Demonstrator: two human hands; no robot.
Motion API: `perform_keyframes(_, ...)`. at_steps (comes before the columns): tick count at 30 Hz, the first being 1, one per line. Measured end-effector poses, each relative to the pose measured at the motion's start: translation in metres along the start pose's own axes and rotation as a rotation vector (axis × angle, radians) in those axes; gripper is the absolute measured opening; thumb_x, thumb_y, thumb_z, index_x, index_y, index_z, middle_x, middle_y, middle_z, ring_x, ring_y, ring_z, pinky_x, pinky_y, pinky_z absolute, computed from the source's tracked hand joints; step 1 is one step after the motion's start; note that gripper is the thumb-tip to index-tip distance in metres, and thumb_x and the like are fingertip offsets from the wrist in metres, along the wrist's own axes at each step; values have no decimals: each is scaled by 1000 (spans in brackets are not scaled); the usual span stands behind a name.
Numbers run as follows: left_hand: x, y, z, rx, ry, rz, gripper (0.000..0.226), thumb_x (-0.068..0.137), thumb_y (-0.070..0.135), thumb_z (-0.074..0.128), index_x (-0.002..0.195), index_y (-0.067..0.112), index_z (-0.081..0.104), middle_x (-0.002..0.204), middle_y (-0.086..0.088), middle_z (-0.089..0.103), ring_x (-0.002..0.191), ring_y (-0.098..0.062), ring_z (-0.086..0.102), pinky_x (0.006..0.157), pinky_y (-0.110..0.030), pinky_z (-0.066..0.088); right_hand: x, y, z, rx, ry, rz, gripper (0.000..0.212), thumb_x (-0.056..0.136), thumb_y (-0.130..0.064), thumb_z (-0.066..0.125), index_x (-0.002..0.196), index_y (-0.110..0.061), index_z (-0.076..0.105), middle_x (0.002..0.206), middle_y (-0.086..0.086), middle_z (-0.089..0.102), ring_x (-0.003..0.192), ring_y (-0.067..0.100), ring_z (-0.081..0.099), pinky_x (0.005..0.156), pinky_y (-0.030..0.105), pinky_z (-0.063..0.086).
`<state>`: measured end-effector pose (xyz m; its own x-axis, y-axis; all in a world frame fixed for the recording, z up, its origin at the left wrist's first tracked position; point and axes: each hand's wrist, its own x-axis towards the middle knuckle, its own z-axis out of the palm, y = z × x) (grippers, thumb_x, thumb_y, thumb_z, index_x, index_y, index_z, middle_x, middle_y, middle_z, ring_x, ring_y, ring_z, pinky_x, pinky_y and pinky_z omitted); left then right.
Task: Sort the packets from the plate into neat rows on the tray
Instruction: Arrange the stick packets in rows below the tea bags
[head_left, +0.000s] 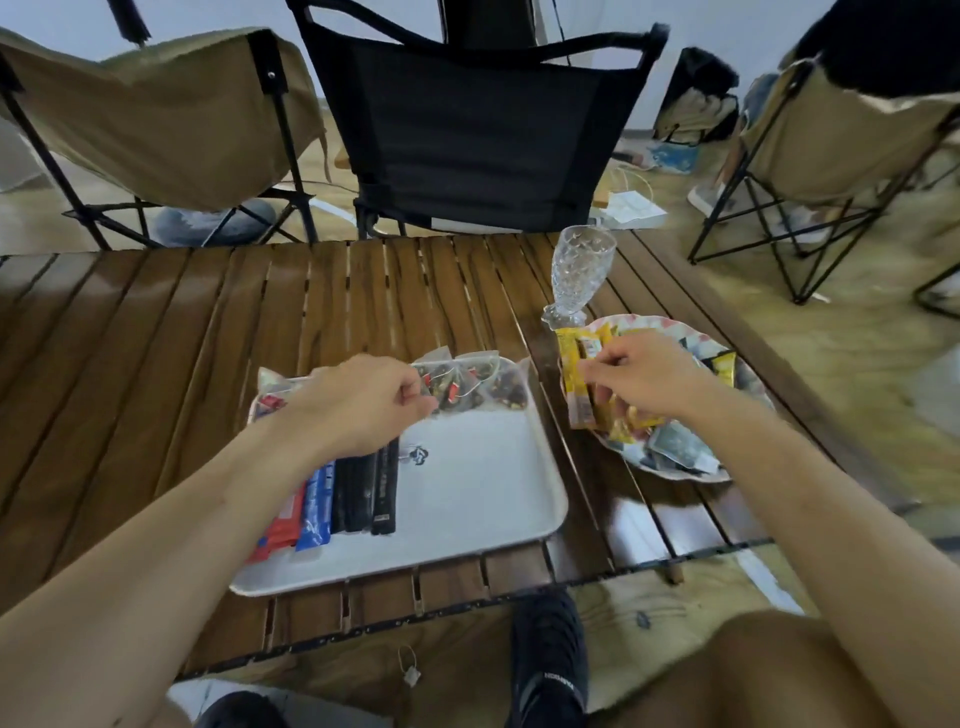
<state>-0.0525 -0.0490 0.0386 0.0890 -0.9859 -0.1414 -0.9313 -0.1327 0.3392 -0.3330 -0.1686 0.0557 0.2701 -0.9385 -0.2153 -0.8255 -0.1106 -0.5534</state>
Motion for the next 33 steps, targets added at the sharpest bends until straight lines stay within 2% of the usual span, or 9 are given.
perform_keyframes(2,8,15,5,14,9,25,38,102,54,57,80,23,64,78,7,66,76,-15,63,68,-37,53,4,29,-22,23,103,109,31,98,-33,64,83,-8,73,75,9,77,56,16,66,44,24,50)
perform_keyframes(5,17,35,11,32,-3,60,39,103,53,55,78,24,61,78,7,63,72,-13,60,59,-33,41,4,67,-48,30,239,269,20,95,-29,66,85,-13,73,80,11,77,66,25,73,55,32,58)
perform_keyframes(9,23,52,17,58,1,108,37,104,51,52,80,24,61,78,7,64,72,-6,54,63,-30,38,8,102,-57,-138,243,426,21,87,-9,58,85,1,76,75,21,75,68,37,76,61,51,65)
perform_keyframes(11,25,55,19,56,-4,113,38,105,50,51,81,23,62,78,5,66,74,-6,54,65,-32,41,10,111,-55,-130,256,471,19,88,-10,58,82,-3,75,72,18,74,56,32,74,52,50,63)
perform_keyframes(13,26,56,20,40,-10,121,38,104,50,52,81,22,62,77,3,68,74,-11,60,67,-36,49,12,114,-55,-136,289,486,18,88,-9,56,82,-4,72,71,17,74,50,30,73,53,49,64)
perform_keyframes(20,29,54,28,24,-5,131,39,102,48,52,78,19,62,74,2,66,74,-16,60,69,-42,56,18,111,-50,-127,292,521,21,94,-14,54,89,3,66,73,20,73,60,34,74,61,48,65)
perform_keyframes(25,30,57,29,40,6,154,40,103,49,51,73,23,57,73,4,64,84,-16,64,70,-40,57,15,108,-49,-166,238,505,11,90,-11,61,85,-2,58,74,17,70,46,26,67,38,26,50)
perform_keyframes(30,30,54,29,27,4,166,38,104,47,53,76,22,61,72,3,64,75,-16,64,71,-43,59,19,108,-43,-155,241,497,10,91,-8,56,90,0,61,74,18,72,52,29,72,50,38,62)
perform_keyframes(33,30,50,30,28,8,163,39,103,47,53,78,19,65,72,1,66,70,-17,64,69,-43,58,21,104,-42,-176,222,488,7,91,-7,56,90,-1,60,76,18,71,44,25,67,34,26,49)
